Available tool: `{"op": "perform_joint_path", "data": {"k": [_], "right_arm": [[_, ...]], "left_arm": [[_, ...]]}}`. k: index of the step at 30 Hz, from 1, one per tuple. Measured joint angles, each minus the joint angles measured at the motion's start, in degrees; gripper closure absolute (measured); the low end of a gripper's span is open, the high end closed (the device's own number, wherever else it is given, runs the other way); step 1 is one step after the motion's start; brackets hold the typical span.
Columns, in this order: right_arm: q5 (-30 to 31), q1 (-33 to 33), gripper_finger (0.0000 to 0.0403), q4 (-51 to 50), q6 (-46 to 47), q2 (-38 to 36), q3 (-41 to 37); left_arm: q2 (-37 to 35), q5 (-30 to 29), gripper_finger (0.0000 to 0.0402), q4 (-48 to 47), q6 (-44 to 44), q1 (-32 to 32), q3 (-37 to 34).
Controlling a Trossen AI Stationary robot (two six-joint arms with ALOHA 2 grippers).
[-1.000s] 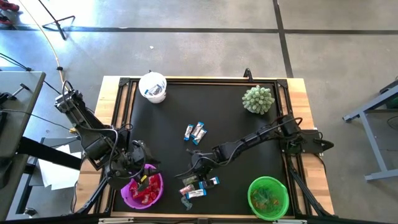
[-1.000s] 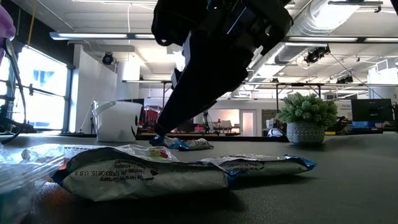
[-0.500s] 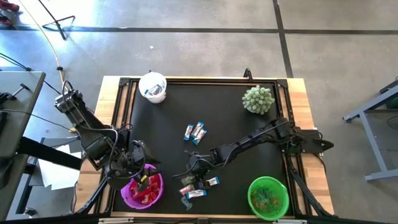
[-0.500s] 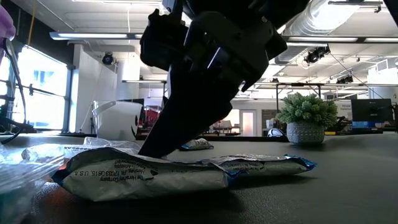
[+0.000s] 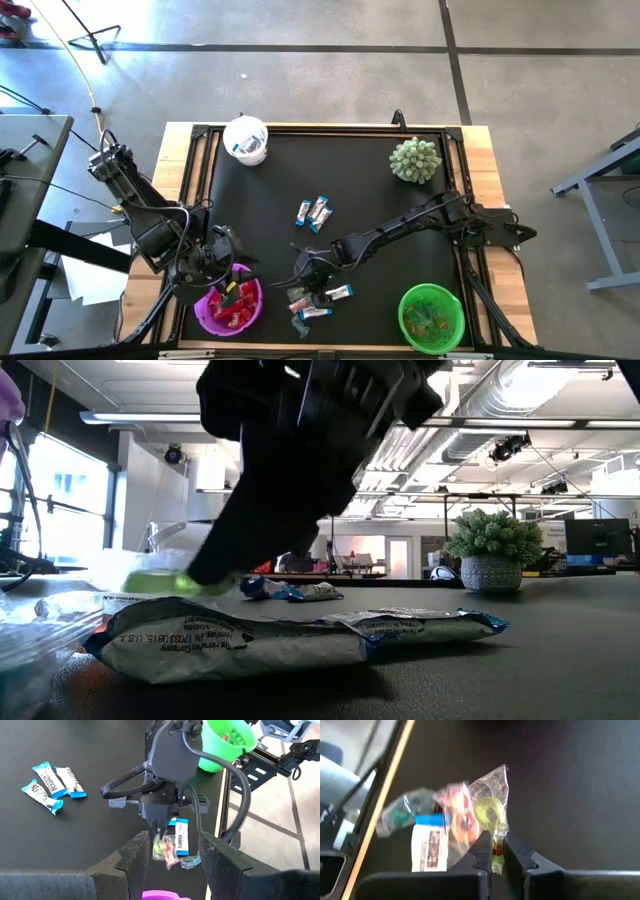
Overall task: Sort candy
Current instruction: Put the green gummy into the green bucket
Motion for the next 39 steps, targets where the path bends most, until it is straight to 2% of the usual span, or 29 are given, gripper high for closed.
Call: {"op": "perform_joint_path", "data": {"k": [13, 16, 23, 25, 33, 39], "right_arm": [[2.8, 0.0, 0.0394, -53.5, -6.0, -0.1, 25.2], [4.4, 0.3, 0.0394, -61.7, -6.0, -0.1, 29.6], [4.1, 1.4, 0.0394, -76.8, -2.6, -0.2, 35.7], [3.6, 2.4, 0.0394, -79.7, -1.1, -0.2, 36.5], [-3.6, 8.4, 0.0394, -79.7, 4.7, -1.9, 36.4], [-4.1, 14.2, 0.0394, -79.7, 8.4, -3.9, 36.3]], "left_arm": [[0.0, 0.0, 0.0243, 0.0, -0.5, 0.0, 0.0], [0.0, 0.0, 0.0243, 0.0, -0.5, 0.0, 0.0], [0.0, 0.0, 0.0243, 0.0, -0.5, 0.0, 0.0], [0.0, 0.0, 0.0243, 0.0, -0.5, 0.0, 0.0], [0.0, 0.0, 0.0243, 0.0, -0.4, 0.0, 0.0], [0.0, -0.4, 0.0243, -0.1, -0.4, 0.2, 0.0]]}}
